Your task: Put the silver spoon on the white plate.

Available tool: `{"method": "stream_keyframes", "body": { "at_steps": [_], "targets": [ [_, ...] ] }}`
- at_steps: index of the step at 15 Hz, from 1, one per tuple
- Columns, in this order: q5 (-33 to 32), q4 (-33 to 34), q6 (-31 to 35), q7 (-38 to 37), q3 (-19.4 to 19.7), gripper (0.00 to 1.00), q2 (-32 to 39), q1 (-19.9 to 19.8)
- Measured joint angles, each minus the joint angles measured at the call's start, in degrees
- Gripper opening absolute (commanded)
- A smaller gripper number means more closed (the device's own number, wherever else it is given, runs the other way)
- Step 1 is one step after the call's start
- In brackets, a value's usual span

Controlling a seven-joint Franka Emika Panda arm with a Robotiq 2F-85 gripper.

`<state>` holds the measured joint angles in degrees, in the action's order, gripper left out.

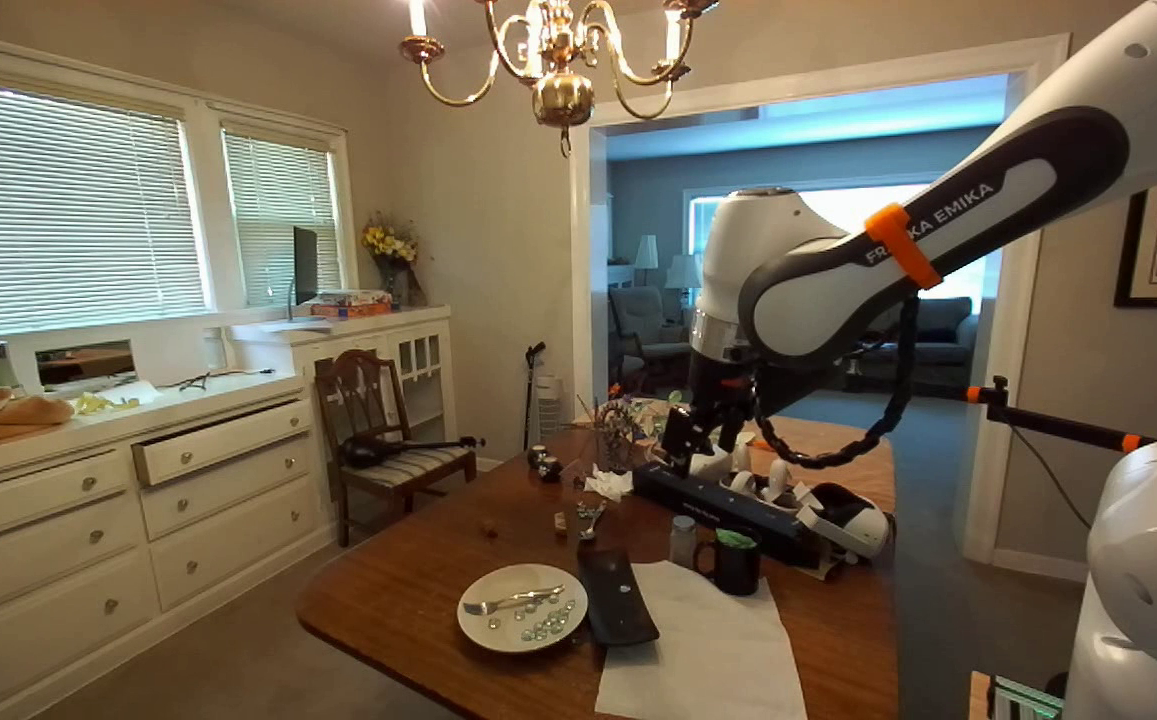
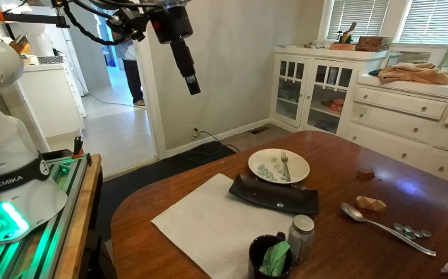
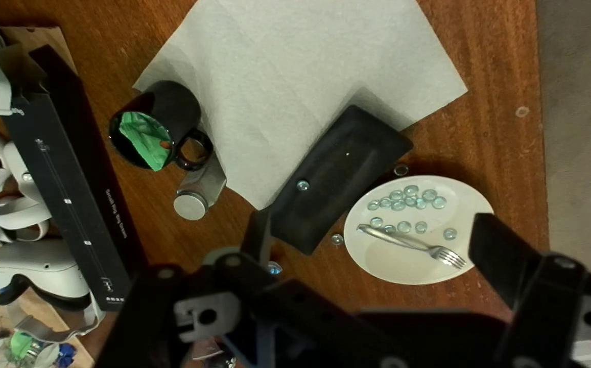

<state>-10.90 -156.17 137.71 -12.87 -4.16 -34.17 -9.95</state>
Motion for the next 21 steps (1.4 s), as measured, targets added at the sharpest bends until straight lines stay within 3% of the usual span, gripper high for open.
{"method": "stream_keyframes", "body": {
  "at_steps": [3,8,14,18,21],
  "targets": [
    [0.0,0.4,3.8,-4.2,0.0,1.00,1.8,-1.6],
    [-0.7,3.8,11.9,-13.0,-0.8,1.00,10.1,-8.0],
    [-10.1,14.2,15.7,-25.7,-0.8,1.00,23.7,-15.1],
    [-18.1,24.7,15.6,-35.5,3.8,1.00,34.9,-14.1],
    [-18.1,33.7,14.6,-38.1,8.2,1.00,44.1,-11.9]
  ]
}}
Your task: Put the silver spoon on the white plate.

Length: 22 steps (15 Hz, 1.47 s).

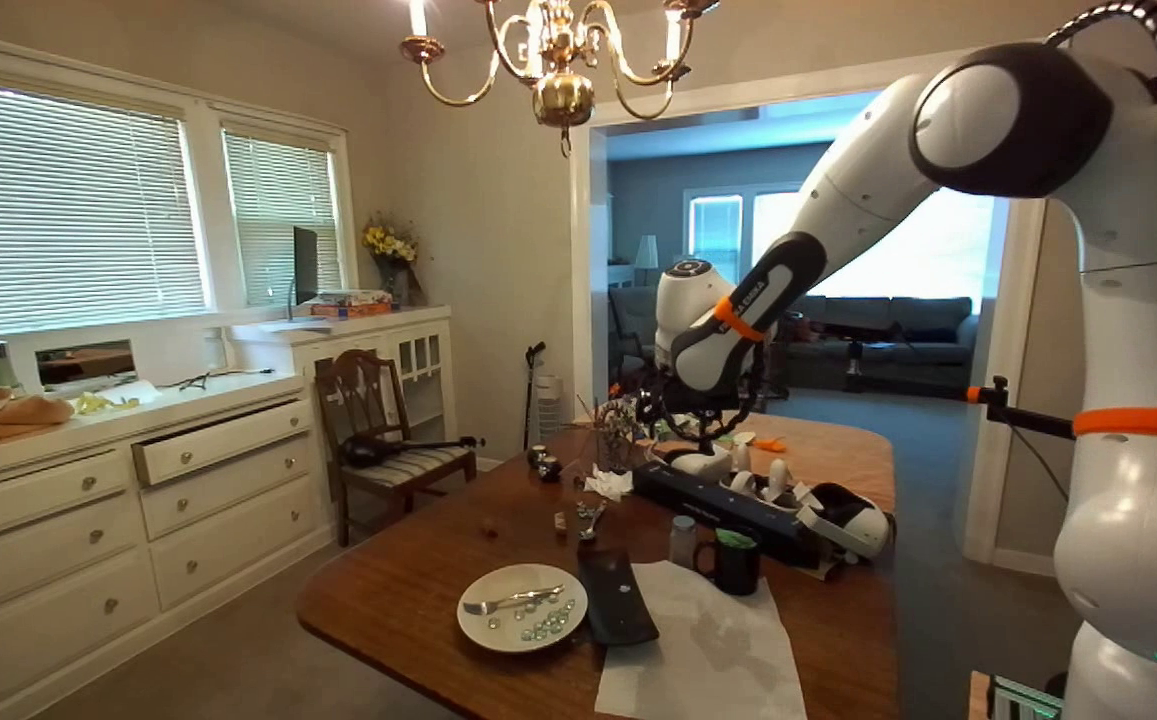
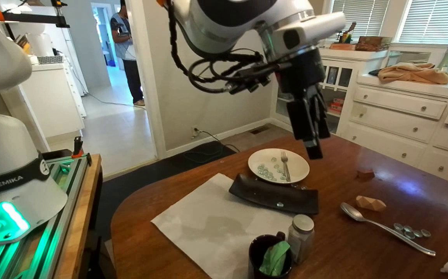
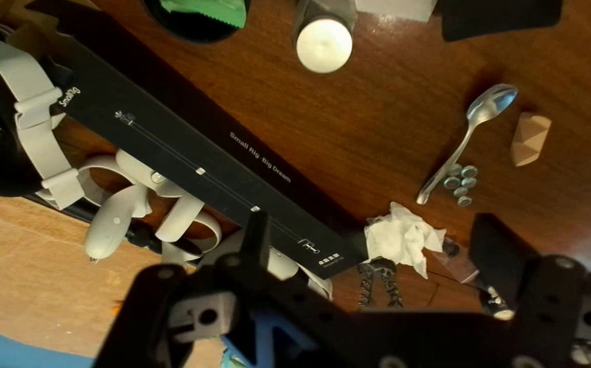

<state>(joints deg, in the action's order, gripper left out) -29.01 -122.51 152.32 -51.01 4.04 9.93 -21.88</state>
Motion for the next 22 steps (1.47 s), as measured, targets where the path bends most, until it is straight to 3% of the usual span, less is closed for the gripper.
{"method": "stream_keyframes", "body": {
  "at_steps": [3,8,12,14,18,22],
  "targets": [
    [1.2,5.8,-0.5,0.1,3.4,1.00,5.9,2.1],
    [1.8,6.9,-1.0,0.3,4.6,1.00,6.4,3.7],
    [2.8,8.1,-3.4,-5.7,11.2,1.00,8.1,10.7],
    [6.6,9.4,-4.9,-6.0,10.9,1.00,10.3,12.0],
    [7.9,12.3,-8.4,-14.2,11.0,1.00,16.4,18.9],
    [10.3,18.7,-11.9,-16.9,11.0,1.00,23.3,21.0]
  ]
}}
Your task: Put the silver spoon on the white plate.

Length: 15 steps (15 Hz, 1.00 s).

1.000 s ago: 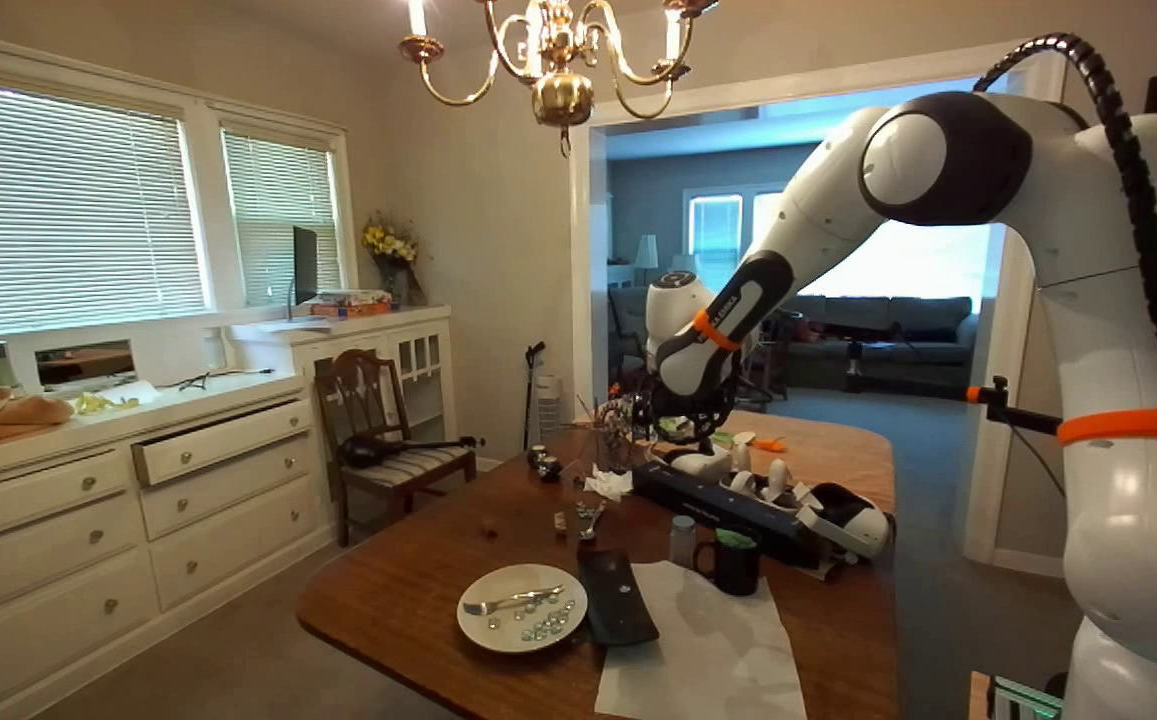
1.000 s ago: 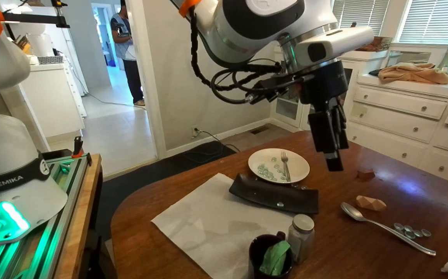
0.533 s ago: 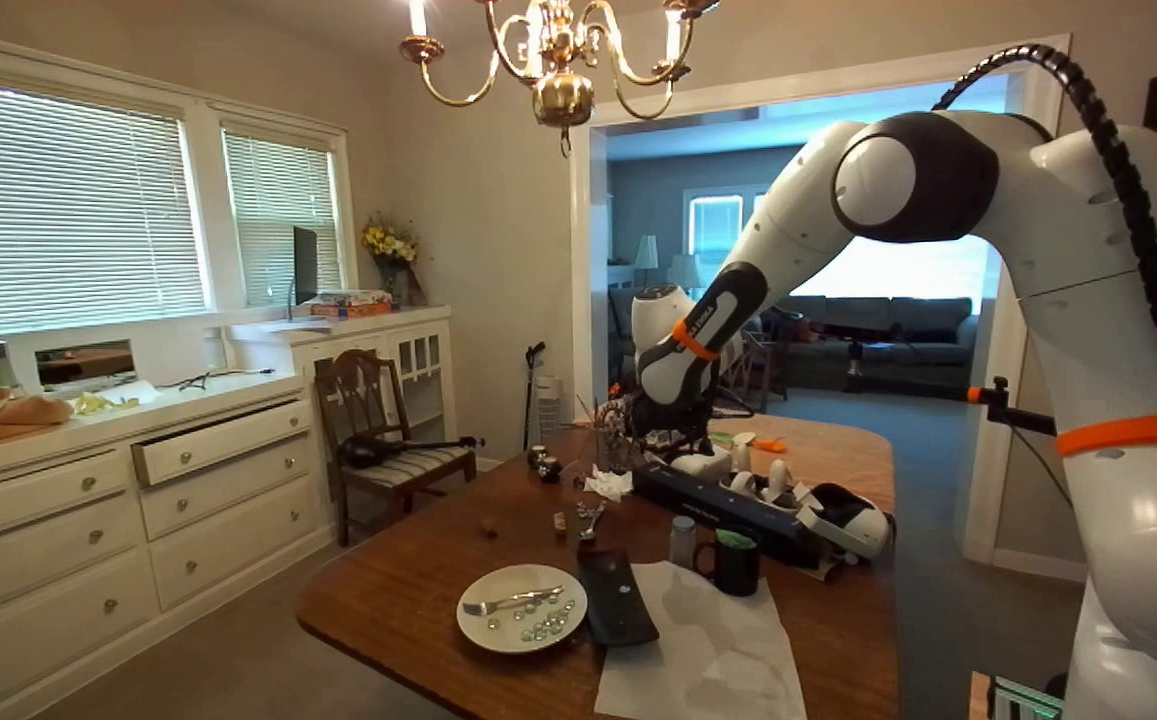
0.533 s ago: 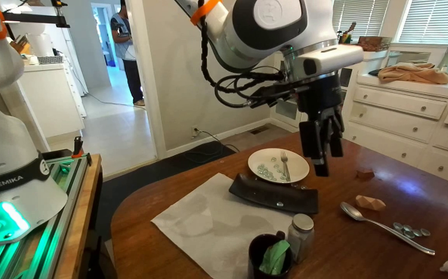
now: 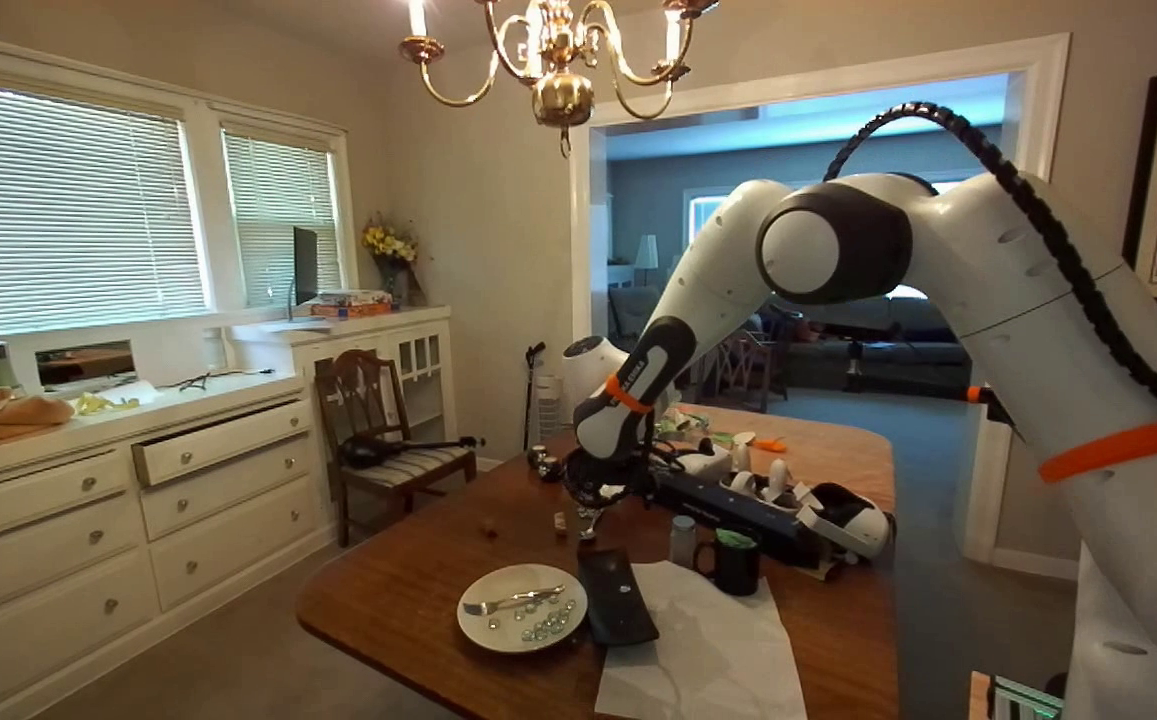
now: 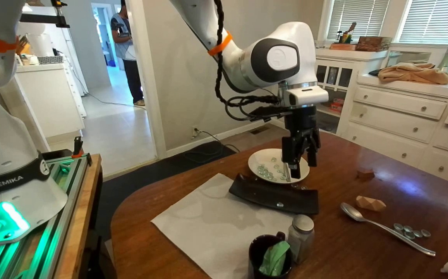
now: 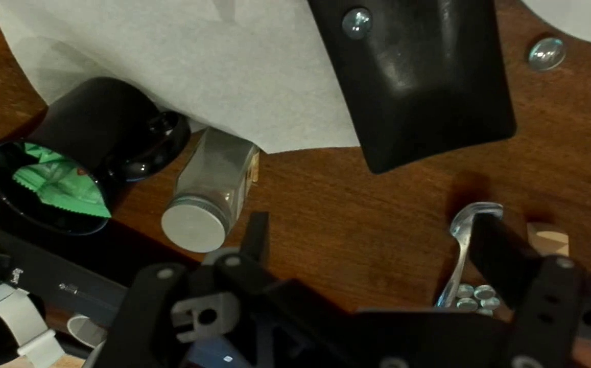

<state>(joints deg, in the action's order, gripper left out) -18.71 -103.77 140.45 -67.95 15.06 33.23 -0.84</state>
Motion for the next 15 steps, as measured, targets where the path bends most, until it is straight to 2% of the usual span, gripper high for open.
{"method": "stream_keyframes", "body": {
  "at_steps": [6,11,15],
  "targets": [
    [0.3,7.6,-9.8,-1.1,-0.9,1.00,5.3,3.7],
    [-0.1,9.5,-10.0,9.0,-1.2,1.00,5.7,3.1],
    [-0.2,9.8,-10.0,11.1,-0.9,1.00,5.7,2.7]
  ]
}}
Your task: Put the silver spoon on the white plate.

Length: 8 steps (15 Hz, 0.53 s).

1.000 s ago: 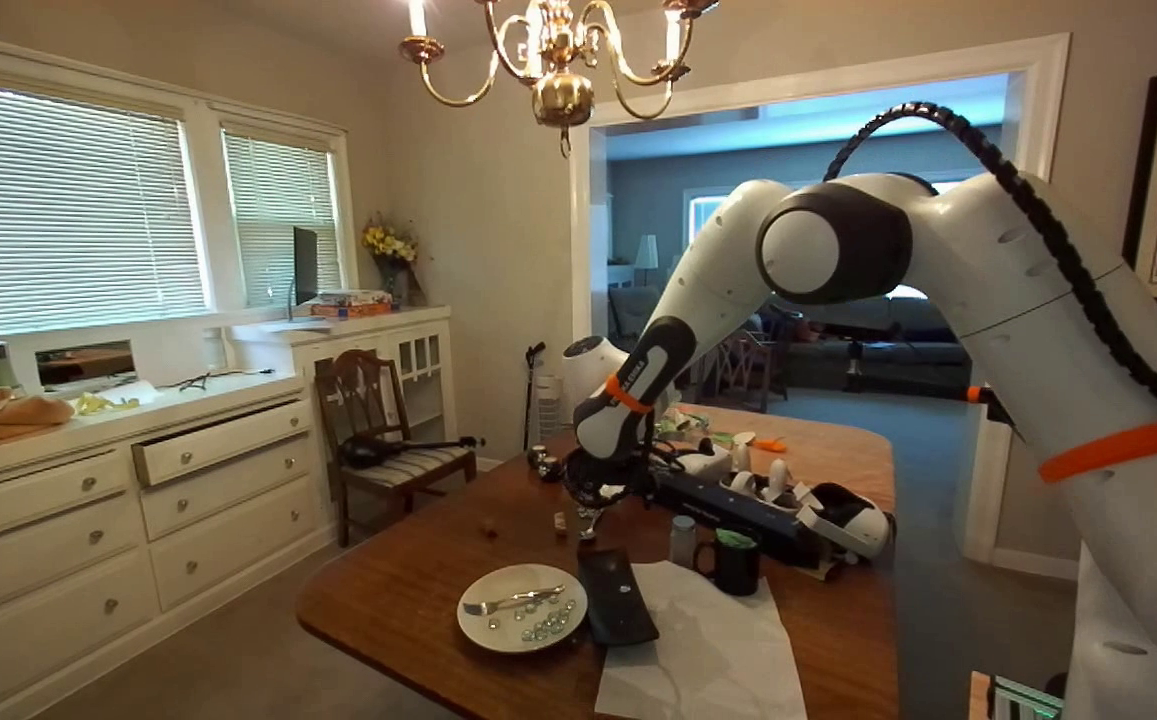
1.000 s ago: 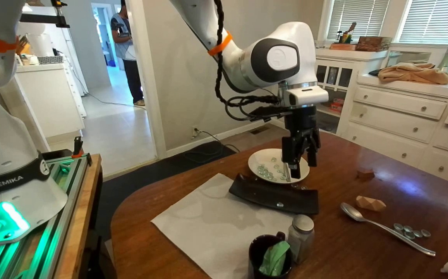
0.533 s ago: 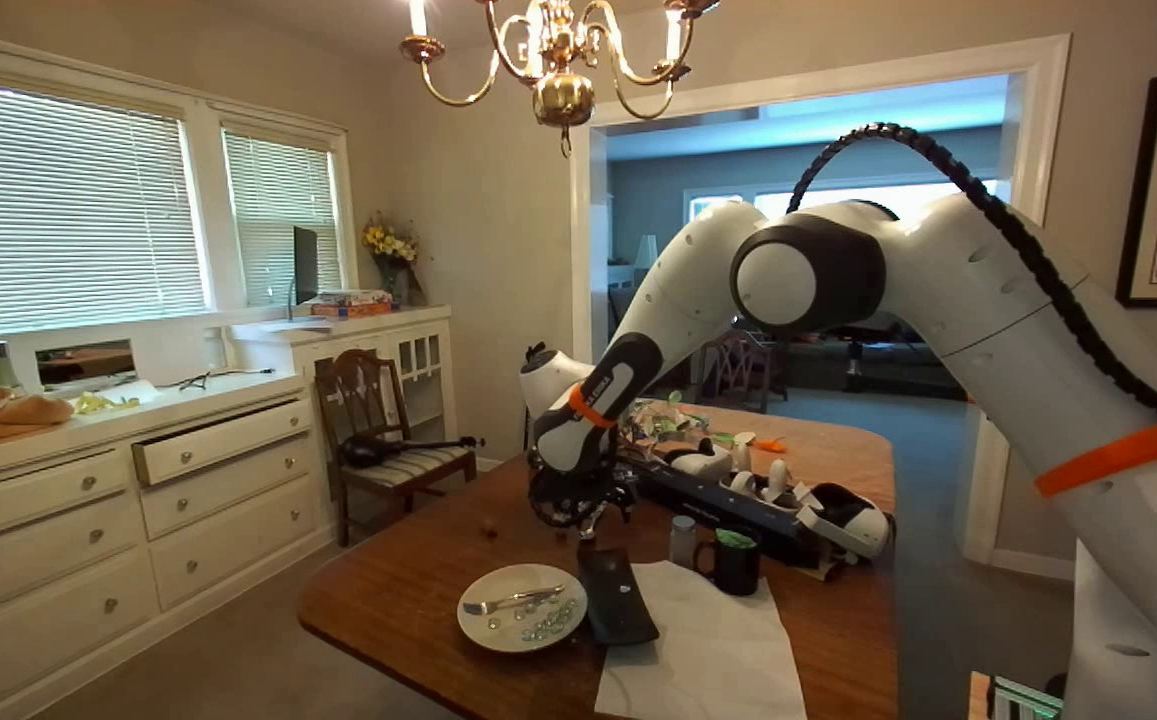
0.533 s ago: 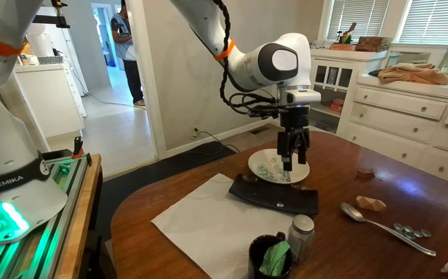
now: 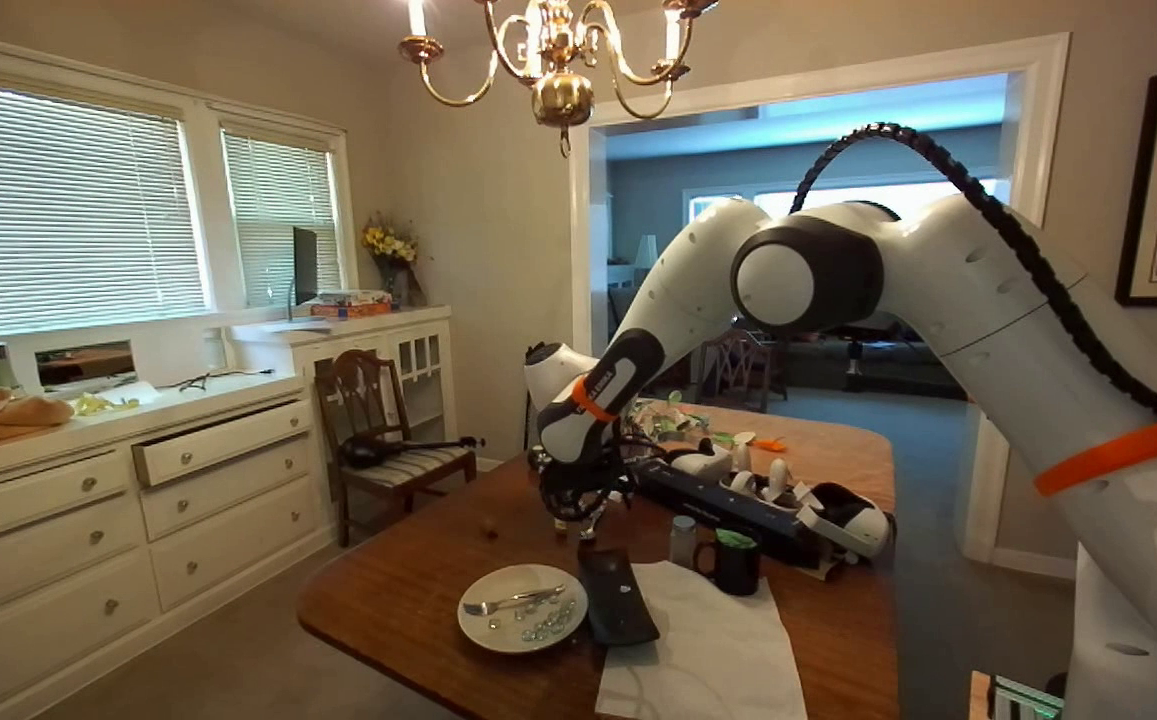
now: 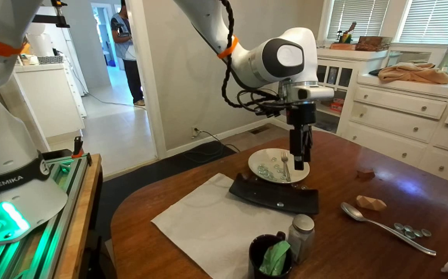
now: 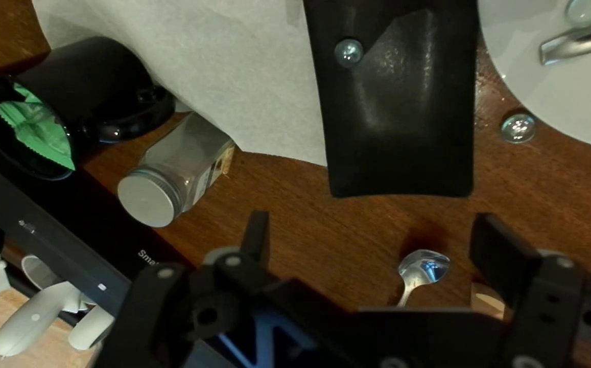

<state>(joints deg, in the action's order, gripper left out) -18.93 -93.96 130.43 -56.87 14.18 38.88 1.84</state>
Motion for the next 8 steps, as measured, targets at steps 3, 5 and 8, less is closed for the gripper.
{"method": "stream_keyframes", "body": {
  "at_steps": [3,5,8],
  "targets": [
    [0.7,0.0,1.7,3.6,-0.6,1.00,0.0,-0.7],
    [3.0,0.0,6.6,10.5,-1.9,1.00,0.1,-3.4],
    [8.9,1.1,13.6,23.2,-4.8,1.00,1.4,-11.3]
  ]
}}
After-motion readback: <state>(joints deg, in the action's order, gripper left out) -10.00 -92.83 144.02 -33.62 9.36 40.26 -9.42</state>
